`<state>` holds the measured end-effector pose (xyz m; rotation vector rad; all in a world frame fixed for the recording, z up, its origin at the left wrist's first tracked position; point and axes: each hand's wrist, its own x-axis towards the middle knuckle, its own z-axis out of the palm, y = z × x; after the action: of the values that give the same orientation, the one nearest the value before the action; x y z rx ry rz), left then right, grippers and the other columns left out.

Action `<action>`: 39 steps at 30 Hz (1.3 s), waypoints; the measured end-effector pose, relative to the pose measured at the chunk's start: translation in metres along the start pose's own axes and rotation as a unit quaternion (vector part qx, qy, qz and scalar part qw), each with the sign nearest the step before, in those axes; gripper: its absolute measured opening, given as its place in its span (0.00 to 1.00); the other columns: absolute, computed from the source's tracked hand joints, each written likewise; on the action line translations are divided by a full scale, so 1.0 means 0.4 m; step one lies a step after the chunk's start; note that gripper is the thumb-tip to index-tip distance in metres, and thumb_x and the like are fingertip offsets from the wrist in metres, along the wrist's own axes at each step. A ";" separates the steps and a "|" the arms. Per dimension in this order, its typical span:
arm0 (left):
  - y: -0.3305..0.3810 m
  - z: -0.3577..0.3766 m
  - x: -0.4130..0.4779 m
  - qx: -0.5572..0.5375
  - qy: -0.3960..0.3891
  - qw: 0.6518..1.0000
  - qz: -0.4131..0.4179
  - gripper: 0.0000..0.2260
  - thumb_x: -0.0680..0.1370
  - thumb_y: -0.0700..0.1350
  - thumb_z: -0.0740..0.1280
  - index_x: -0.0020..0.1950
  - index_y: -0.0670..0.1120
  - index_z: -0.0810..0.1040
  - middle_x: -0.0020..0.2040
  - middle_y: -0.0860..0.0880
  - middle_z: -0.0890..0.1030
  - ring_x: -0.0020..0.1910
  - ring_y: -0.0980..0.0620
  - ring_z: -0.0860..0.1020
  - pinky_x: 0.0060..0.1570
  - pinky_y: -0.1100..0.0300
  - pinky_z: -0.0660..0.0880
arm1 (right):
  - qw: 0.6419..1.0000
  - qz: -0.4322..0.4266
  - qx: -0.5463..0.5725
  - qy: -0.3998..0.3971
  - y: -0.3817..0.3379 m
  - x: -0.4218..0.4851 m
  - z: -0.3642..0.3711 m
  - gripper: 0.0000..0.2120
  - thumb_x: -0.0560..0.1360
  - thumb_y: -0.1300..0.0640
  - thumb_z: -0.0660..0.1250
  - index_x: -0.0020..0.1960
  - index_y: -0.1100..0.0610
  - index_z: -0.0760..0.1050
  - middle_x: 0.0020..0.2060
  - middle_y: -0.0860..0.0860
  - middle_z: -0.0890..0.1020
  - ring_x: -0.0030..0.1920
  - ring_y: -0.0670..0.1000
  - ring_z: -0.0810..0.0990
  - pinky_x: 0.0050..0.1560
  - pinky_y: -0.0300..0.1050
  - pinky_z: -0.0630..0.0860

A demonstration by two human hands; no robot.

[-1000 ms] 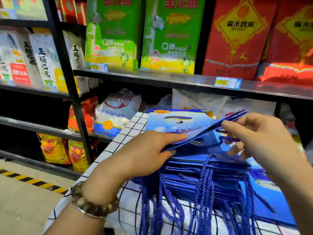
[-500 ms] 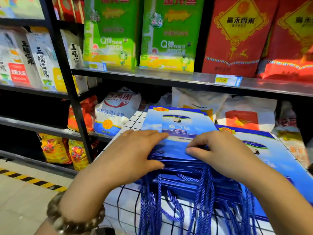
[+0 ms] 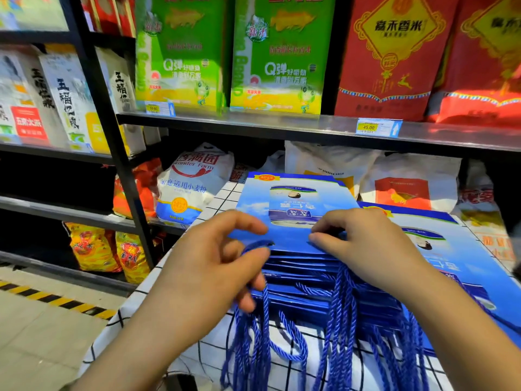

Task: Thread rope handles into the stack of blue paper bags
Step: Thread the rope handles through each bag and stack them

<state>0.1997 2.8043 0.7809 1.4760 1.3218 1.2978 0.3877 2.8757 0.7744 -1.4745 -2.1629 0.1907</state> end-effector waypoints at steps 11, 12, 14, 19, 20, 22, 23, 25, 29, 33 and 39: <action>0.082 0.076 0.109 -0.354 -0.085 0.930 -0.057 0.07 0.75 0.34 0.61 0.48 0.43 0.75 0.36 0.46 0.84 0.29 0.56 0.81 0.28 0.68 0.77 | 0.967 -0.063 0.221 -0.107 -0.056 -0.045 -0.056 0.08 0.71 0.47 0.68 0.37 0.51 0.76 0.26 0.45 0.73 0.27 0.41 0.68 0.32 0.32 0.65; 0.081 0.079 0.114 -0.374 -0.084 0.922 -0.064 0.07 0.75 0.33 0.60 0.48 0.43 0.75 0.36 0.45 0.84 0.29 0.56 0.81 0.29 0.68 0.77 | 0.979 -0.060 0.174 -0.091 -0.058 -0.041 -0.052 0.06 0.70 0.48 0.69 0.38 0.50 0.76 0.25 0.45 0.73 0.27 0.42 0.69 0.31 0.33 0.64; 0.076 0.082 0.123 -0.400 -0.088 0.909 -0.075 0.08 0.76 0.33 0.59 0.48 0.42 0.75 0.37 0.44 0.84 0.28 0.56 0.81 0.28 0.68 0.77 | 0.982 -0.058 0.166 -0.073 -0.067 -0.032 -0.049 0.07 0.70 0.51 0.69 0.34 0.51 0.74 0.22 0.44 0.72 0.26 0.42 0.68 0.29 0.33 0.63; 0.057 0.082 0.134 -0.336 -0.070 0.937 -0.069 0.09 0.74 0.34 0.63 0.51 0.45 0.75 0.38 0.46 0.84 0.25 0.56 0.79 0.26 0.68 0.75 | 0.963 -0.039 0.259 -0.064 -0.069 -0.009 -0.075 0.13 0.74 0.58 0.65 0.30 0.57 0.72 0.21 0.47 0.71 0.23 0.42 0.67 0.26 0.30 0.62; 0.051 0.082 0.136 -0.289 -0.054 0.954 -0.058 0.12 0.73 0.35 0.65 0.54 0.46 0.75 0.38 0.47 0.83 0.24 0.55 0.77 0.24 0.67 0.74 | 0.957 -0.026 0.285 -0.053 -0.063 0.001 -0.082 0.13 0.74 0.59 0.65 0.31 0.57 0.72 0.21 0.47 0.73 0.22 0.41 0.68 0.25 0.29 0.63; 0.039 0.082 0.138 -0.207 -0.032 0.977 -0.034 0.15 0.73 0.36 0.67 0.57 0.48 0.72 0.40 0.46 0.82 0.21 0.54 0.75 0.21 0.66 0.71 | 0.945 0.001 0.326 -0.030 -0.047 0.025 -0.093 0.12 0.75 0.59 0.63 0.33 0.57 0.73 0.23 0.47 0.76 0.23 0.42 0.72 0.24 0.30 0.64; 0.035 0.084 0.137 -0.172 -0.038 0.984 -0.024 0.14 0.73 0.37 0.67 0.56 0.49 0.72 0.39 0.47 0.82 0.20 0.54 0.74 0.20 0.66 0.69 | 0.940 0.013 0.340 -0.020 -0.040 0.038 -0.100 0.12 0.76 0.59 0.62 0.34 0.57 0.72 0.23 0.47 0.77 0.23 0.43 0.72 0.24 0.31 0.64; 0.031 0.094 0.132 -0.086 -0.093 0.992 -0.013 0.08 0.75 0.40 0.66 0.50 0.50 0.72 0.37 0.49 0.82 0.18 0.55 0.72 0.19 0.67 0.67 | 0.926 0.033 0.377 -0.011 -0.030 0.061 -0.108 0.13 0.77 0.59 0.61 0.34 0.57 0.71 0.22 0.46 0.77 0.23 0.44 0.73 0.23 0.33 0.64; 0.025 0.116 0.140 0.061 -0.163 0.985 0.011 0.05 0.75 0.41 0.67 0.40 0.47 0.75 0.33 0.48 0.79 0.19 0.57 0.73 0.21 0.67 0.67 | 0.897 0.063 0.438 -0.010 -0.020 0.094 -0.113 0.14 0.78 0.58 0.60 0.34 0.57 0.70 0.22 0.47 0.76 0.22 0.44 0.73 0.23 0.33 0.65; 0.051 0.125 0.161 0.015 -0.148 0.989 0.023 0.08 0.74 0.39 0.68 0.35 0.43 0.75 0.28 0.49 0.77 0.21 0.56 0.75 0.22 0.67 0.71 | 0.916 0.064 0.394 -0.033 0.004 0.088 -0.103 0.11 0.76 0.55 0.62 0.36 0.56 0.75 0.24 0.46 0.77 0.23 0.44 0.72 0.24 0.34 0.64; 0.062 0.149 0.211 -0.087 -0.090 0.992 0.029 0.08 0.75 0.37 0.67 0.36 0.44 0.73 0.26 0.50 0.77 0.22 0.57 0.77 0.23 0.67 0.73 | 0.925 0.053 0.350 -0.141 0.031 0.028 -0.107 0.11 0.64 0.47 0.69 0.31 0.54 0.80 0.25 0.48 0.77 0.24 0.45 0.71 0.24 0.34 0.63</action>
<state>0.2590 2.8880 0.8093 1.4799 1.0305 1.2517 0.4155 2.8838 0.8099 -1.1755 -1.9007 1.1456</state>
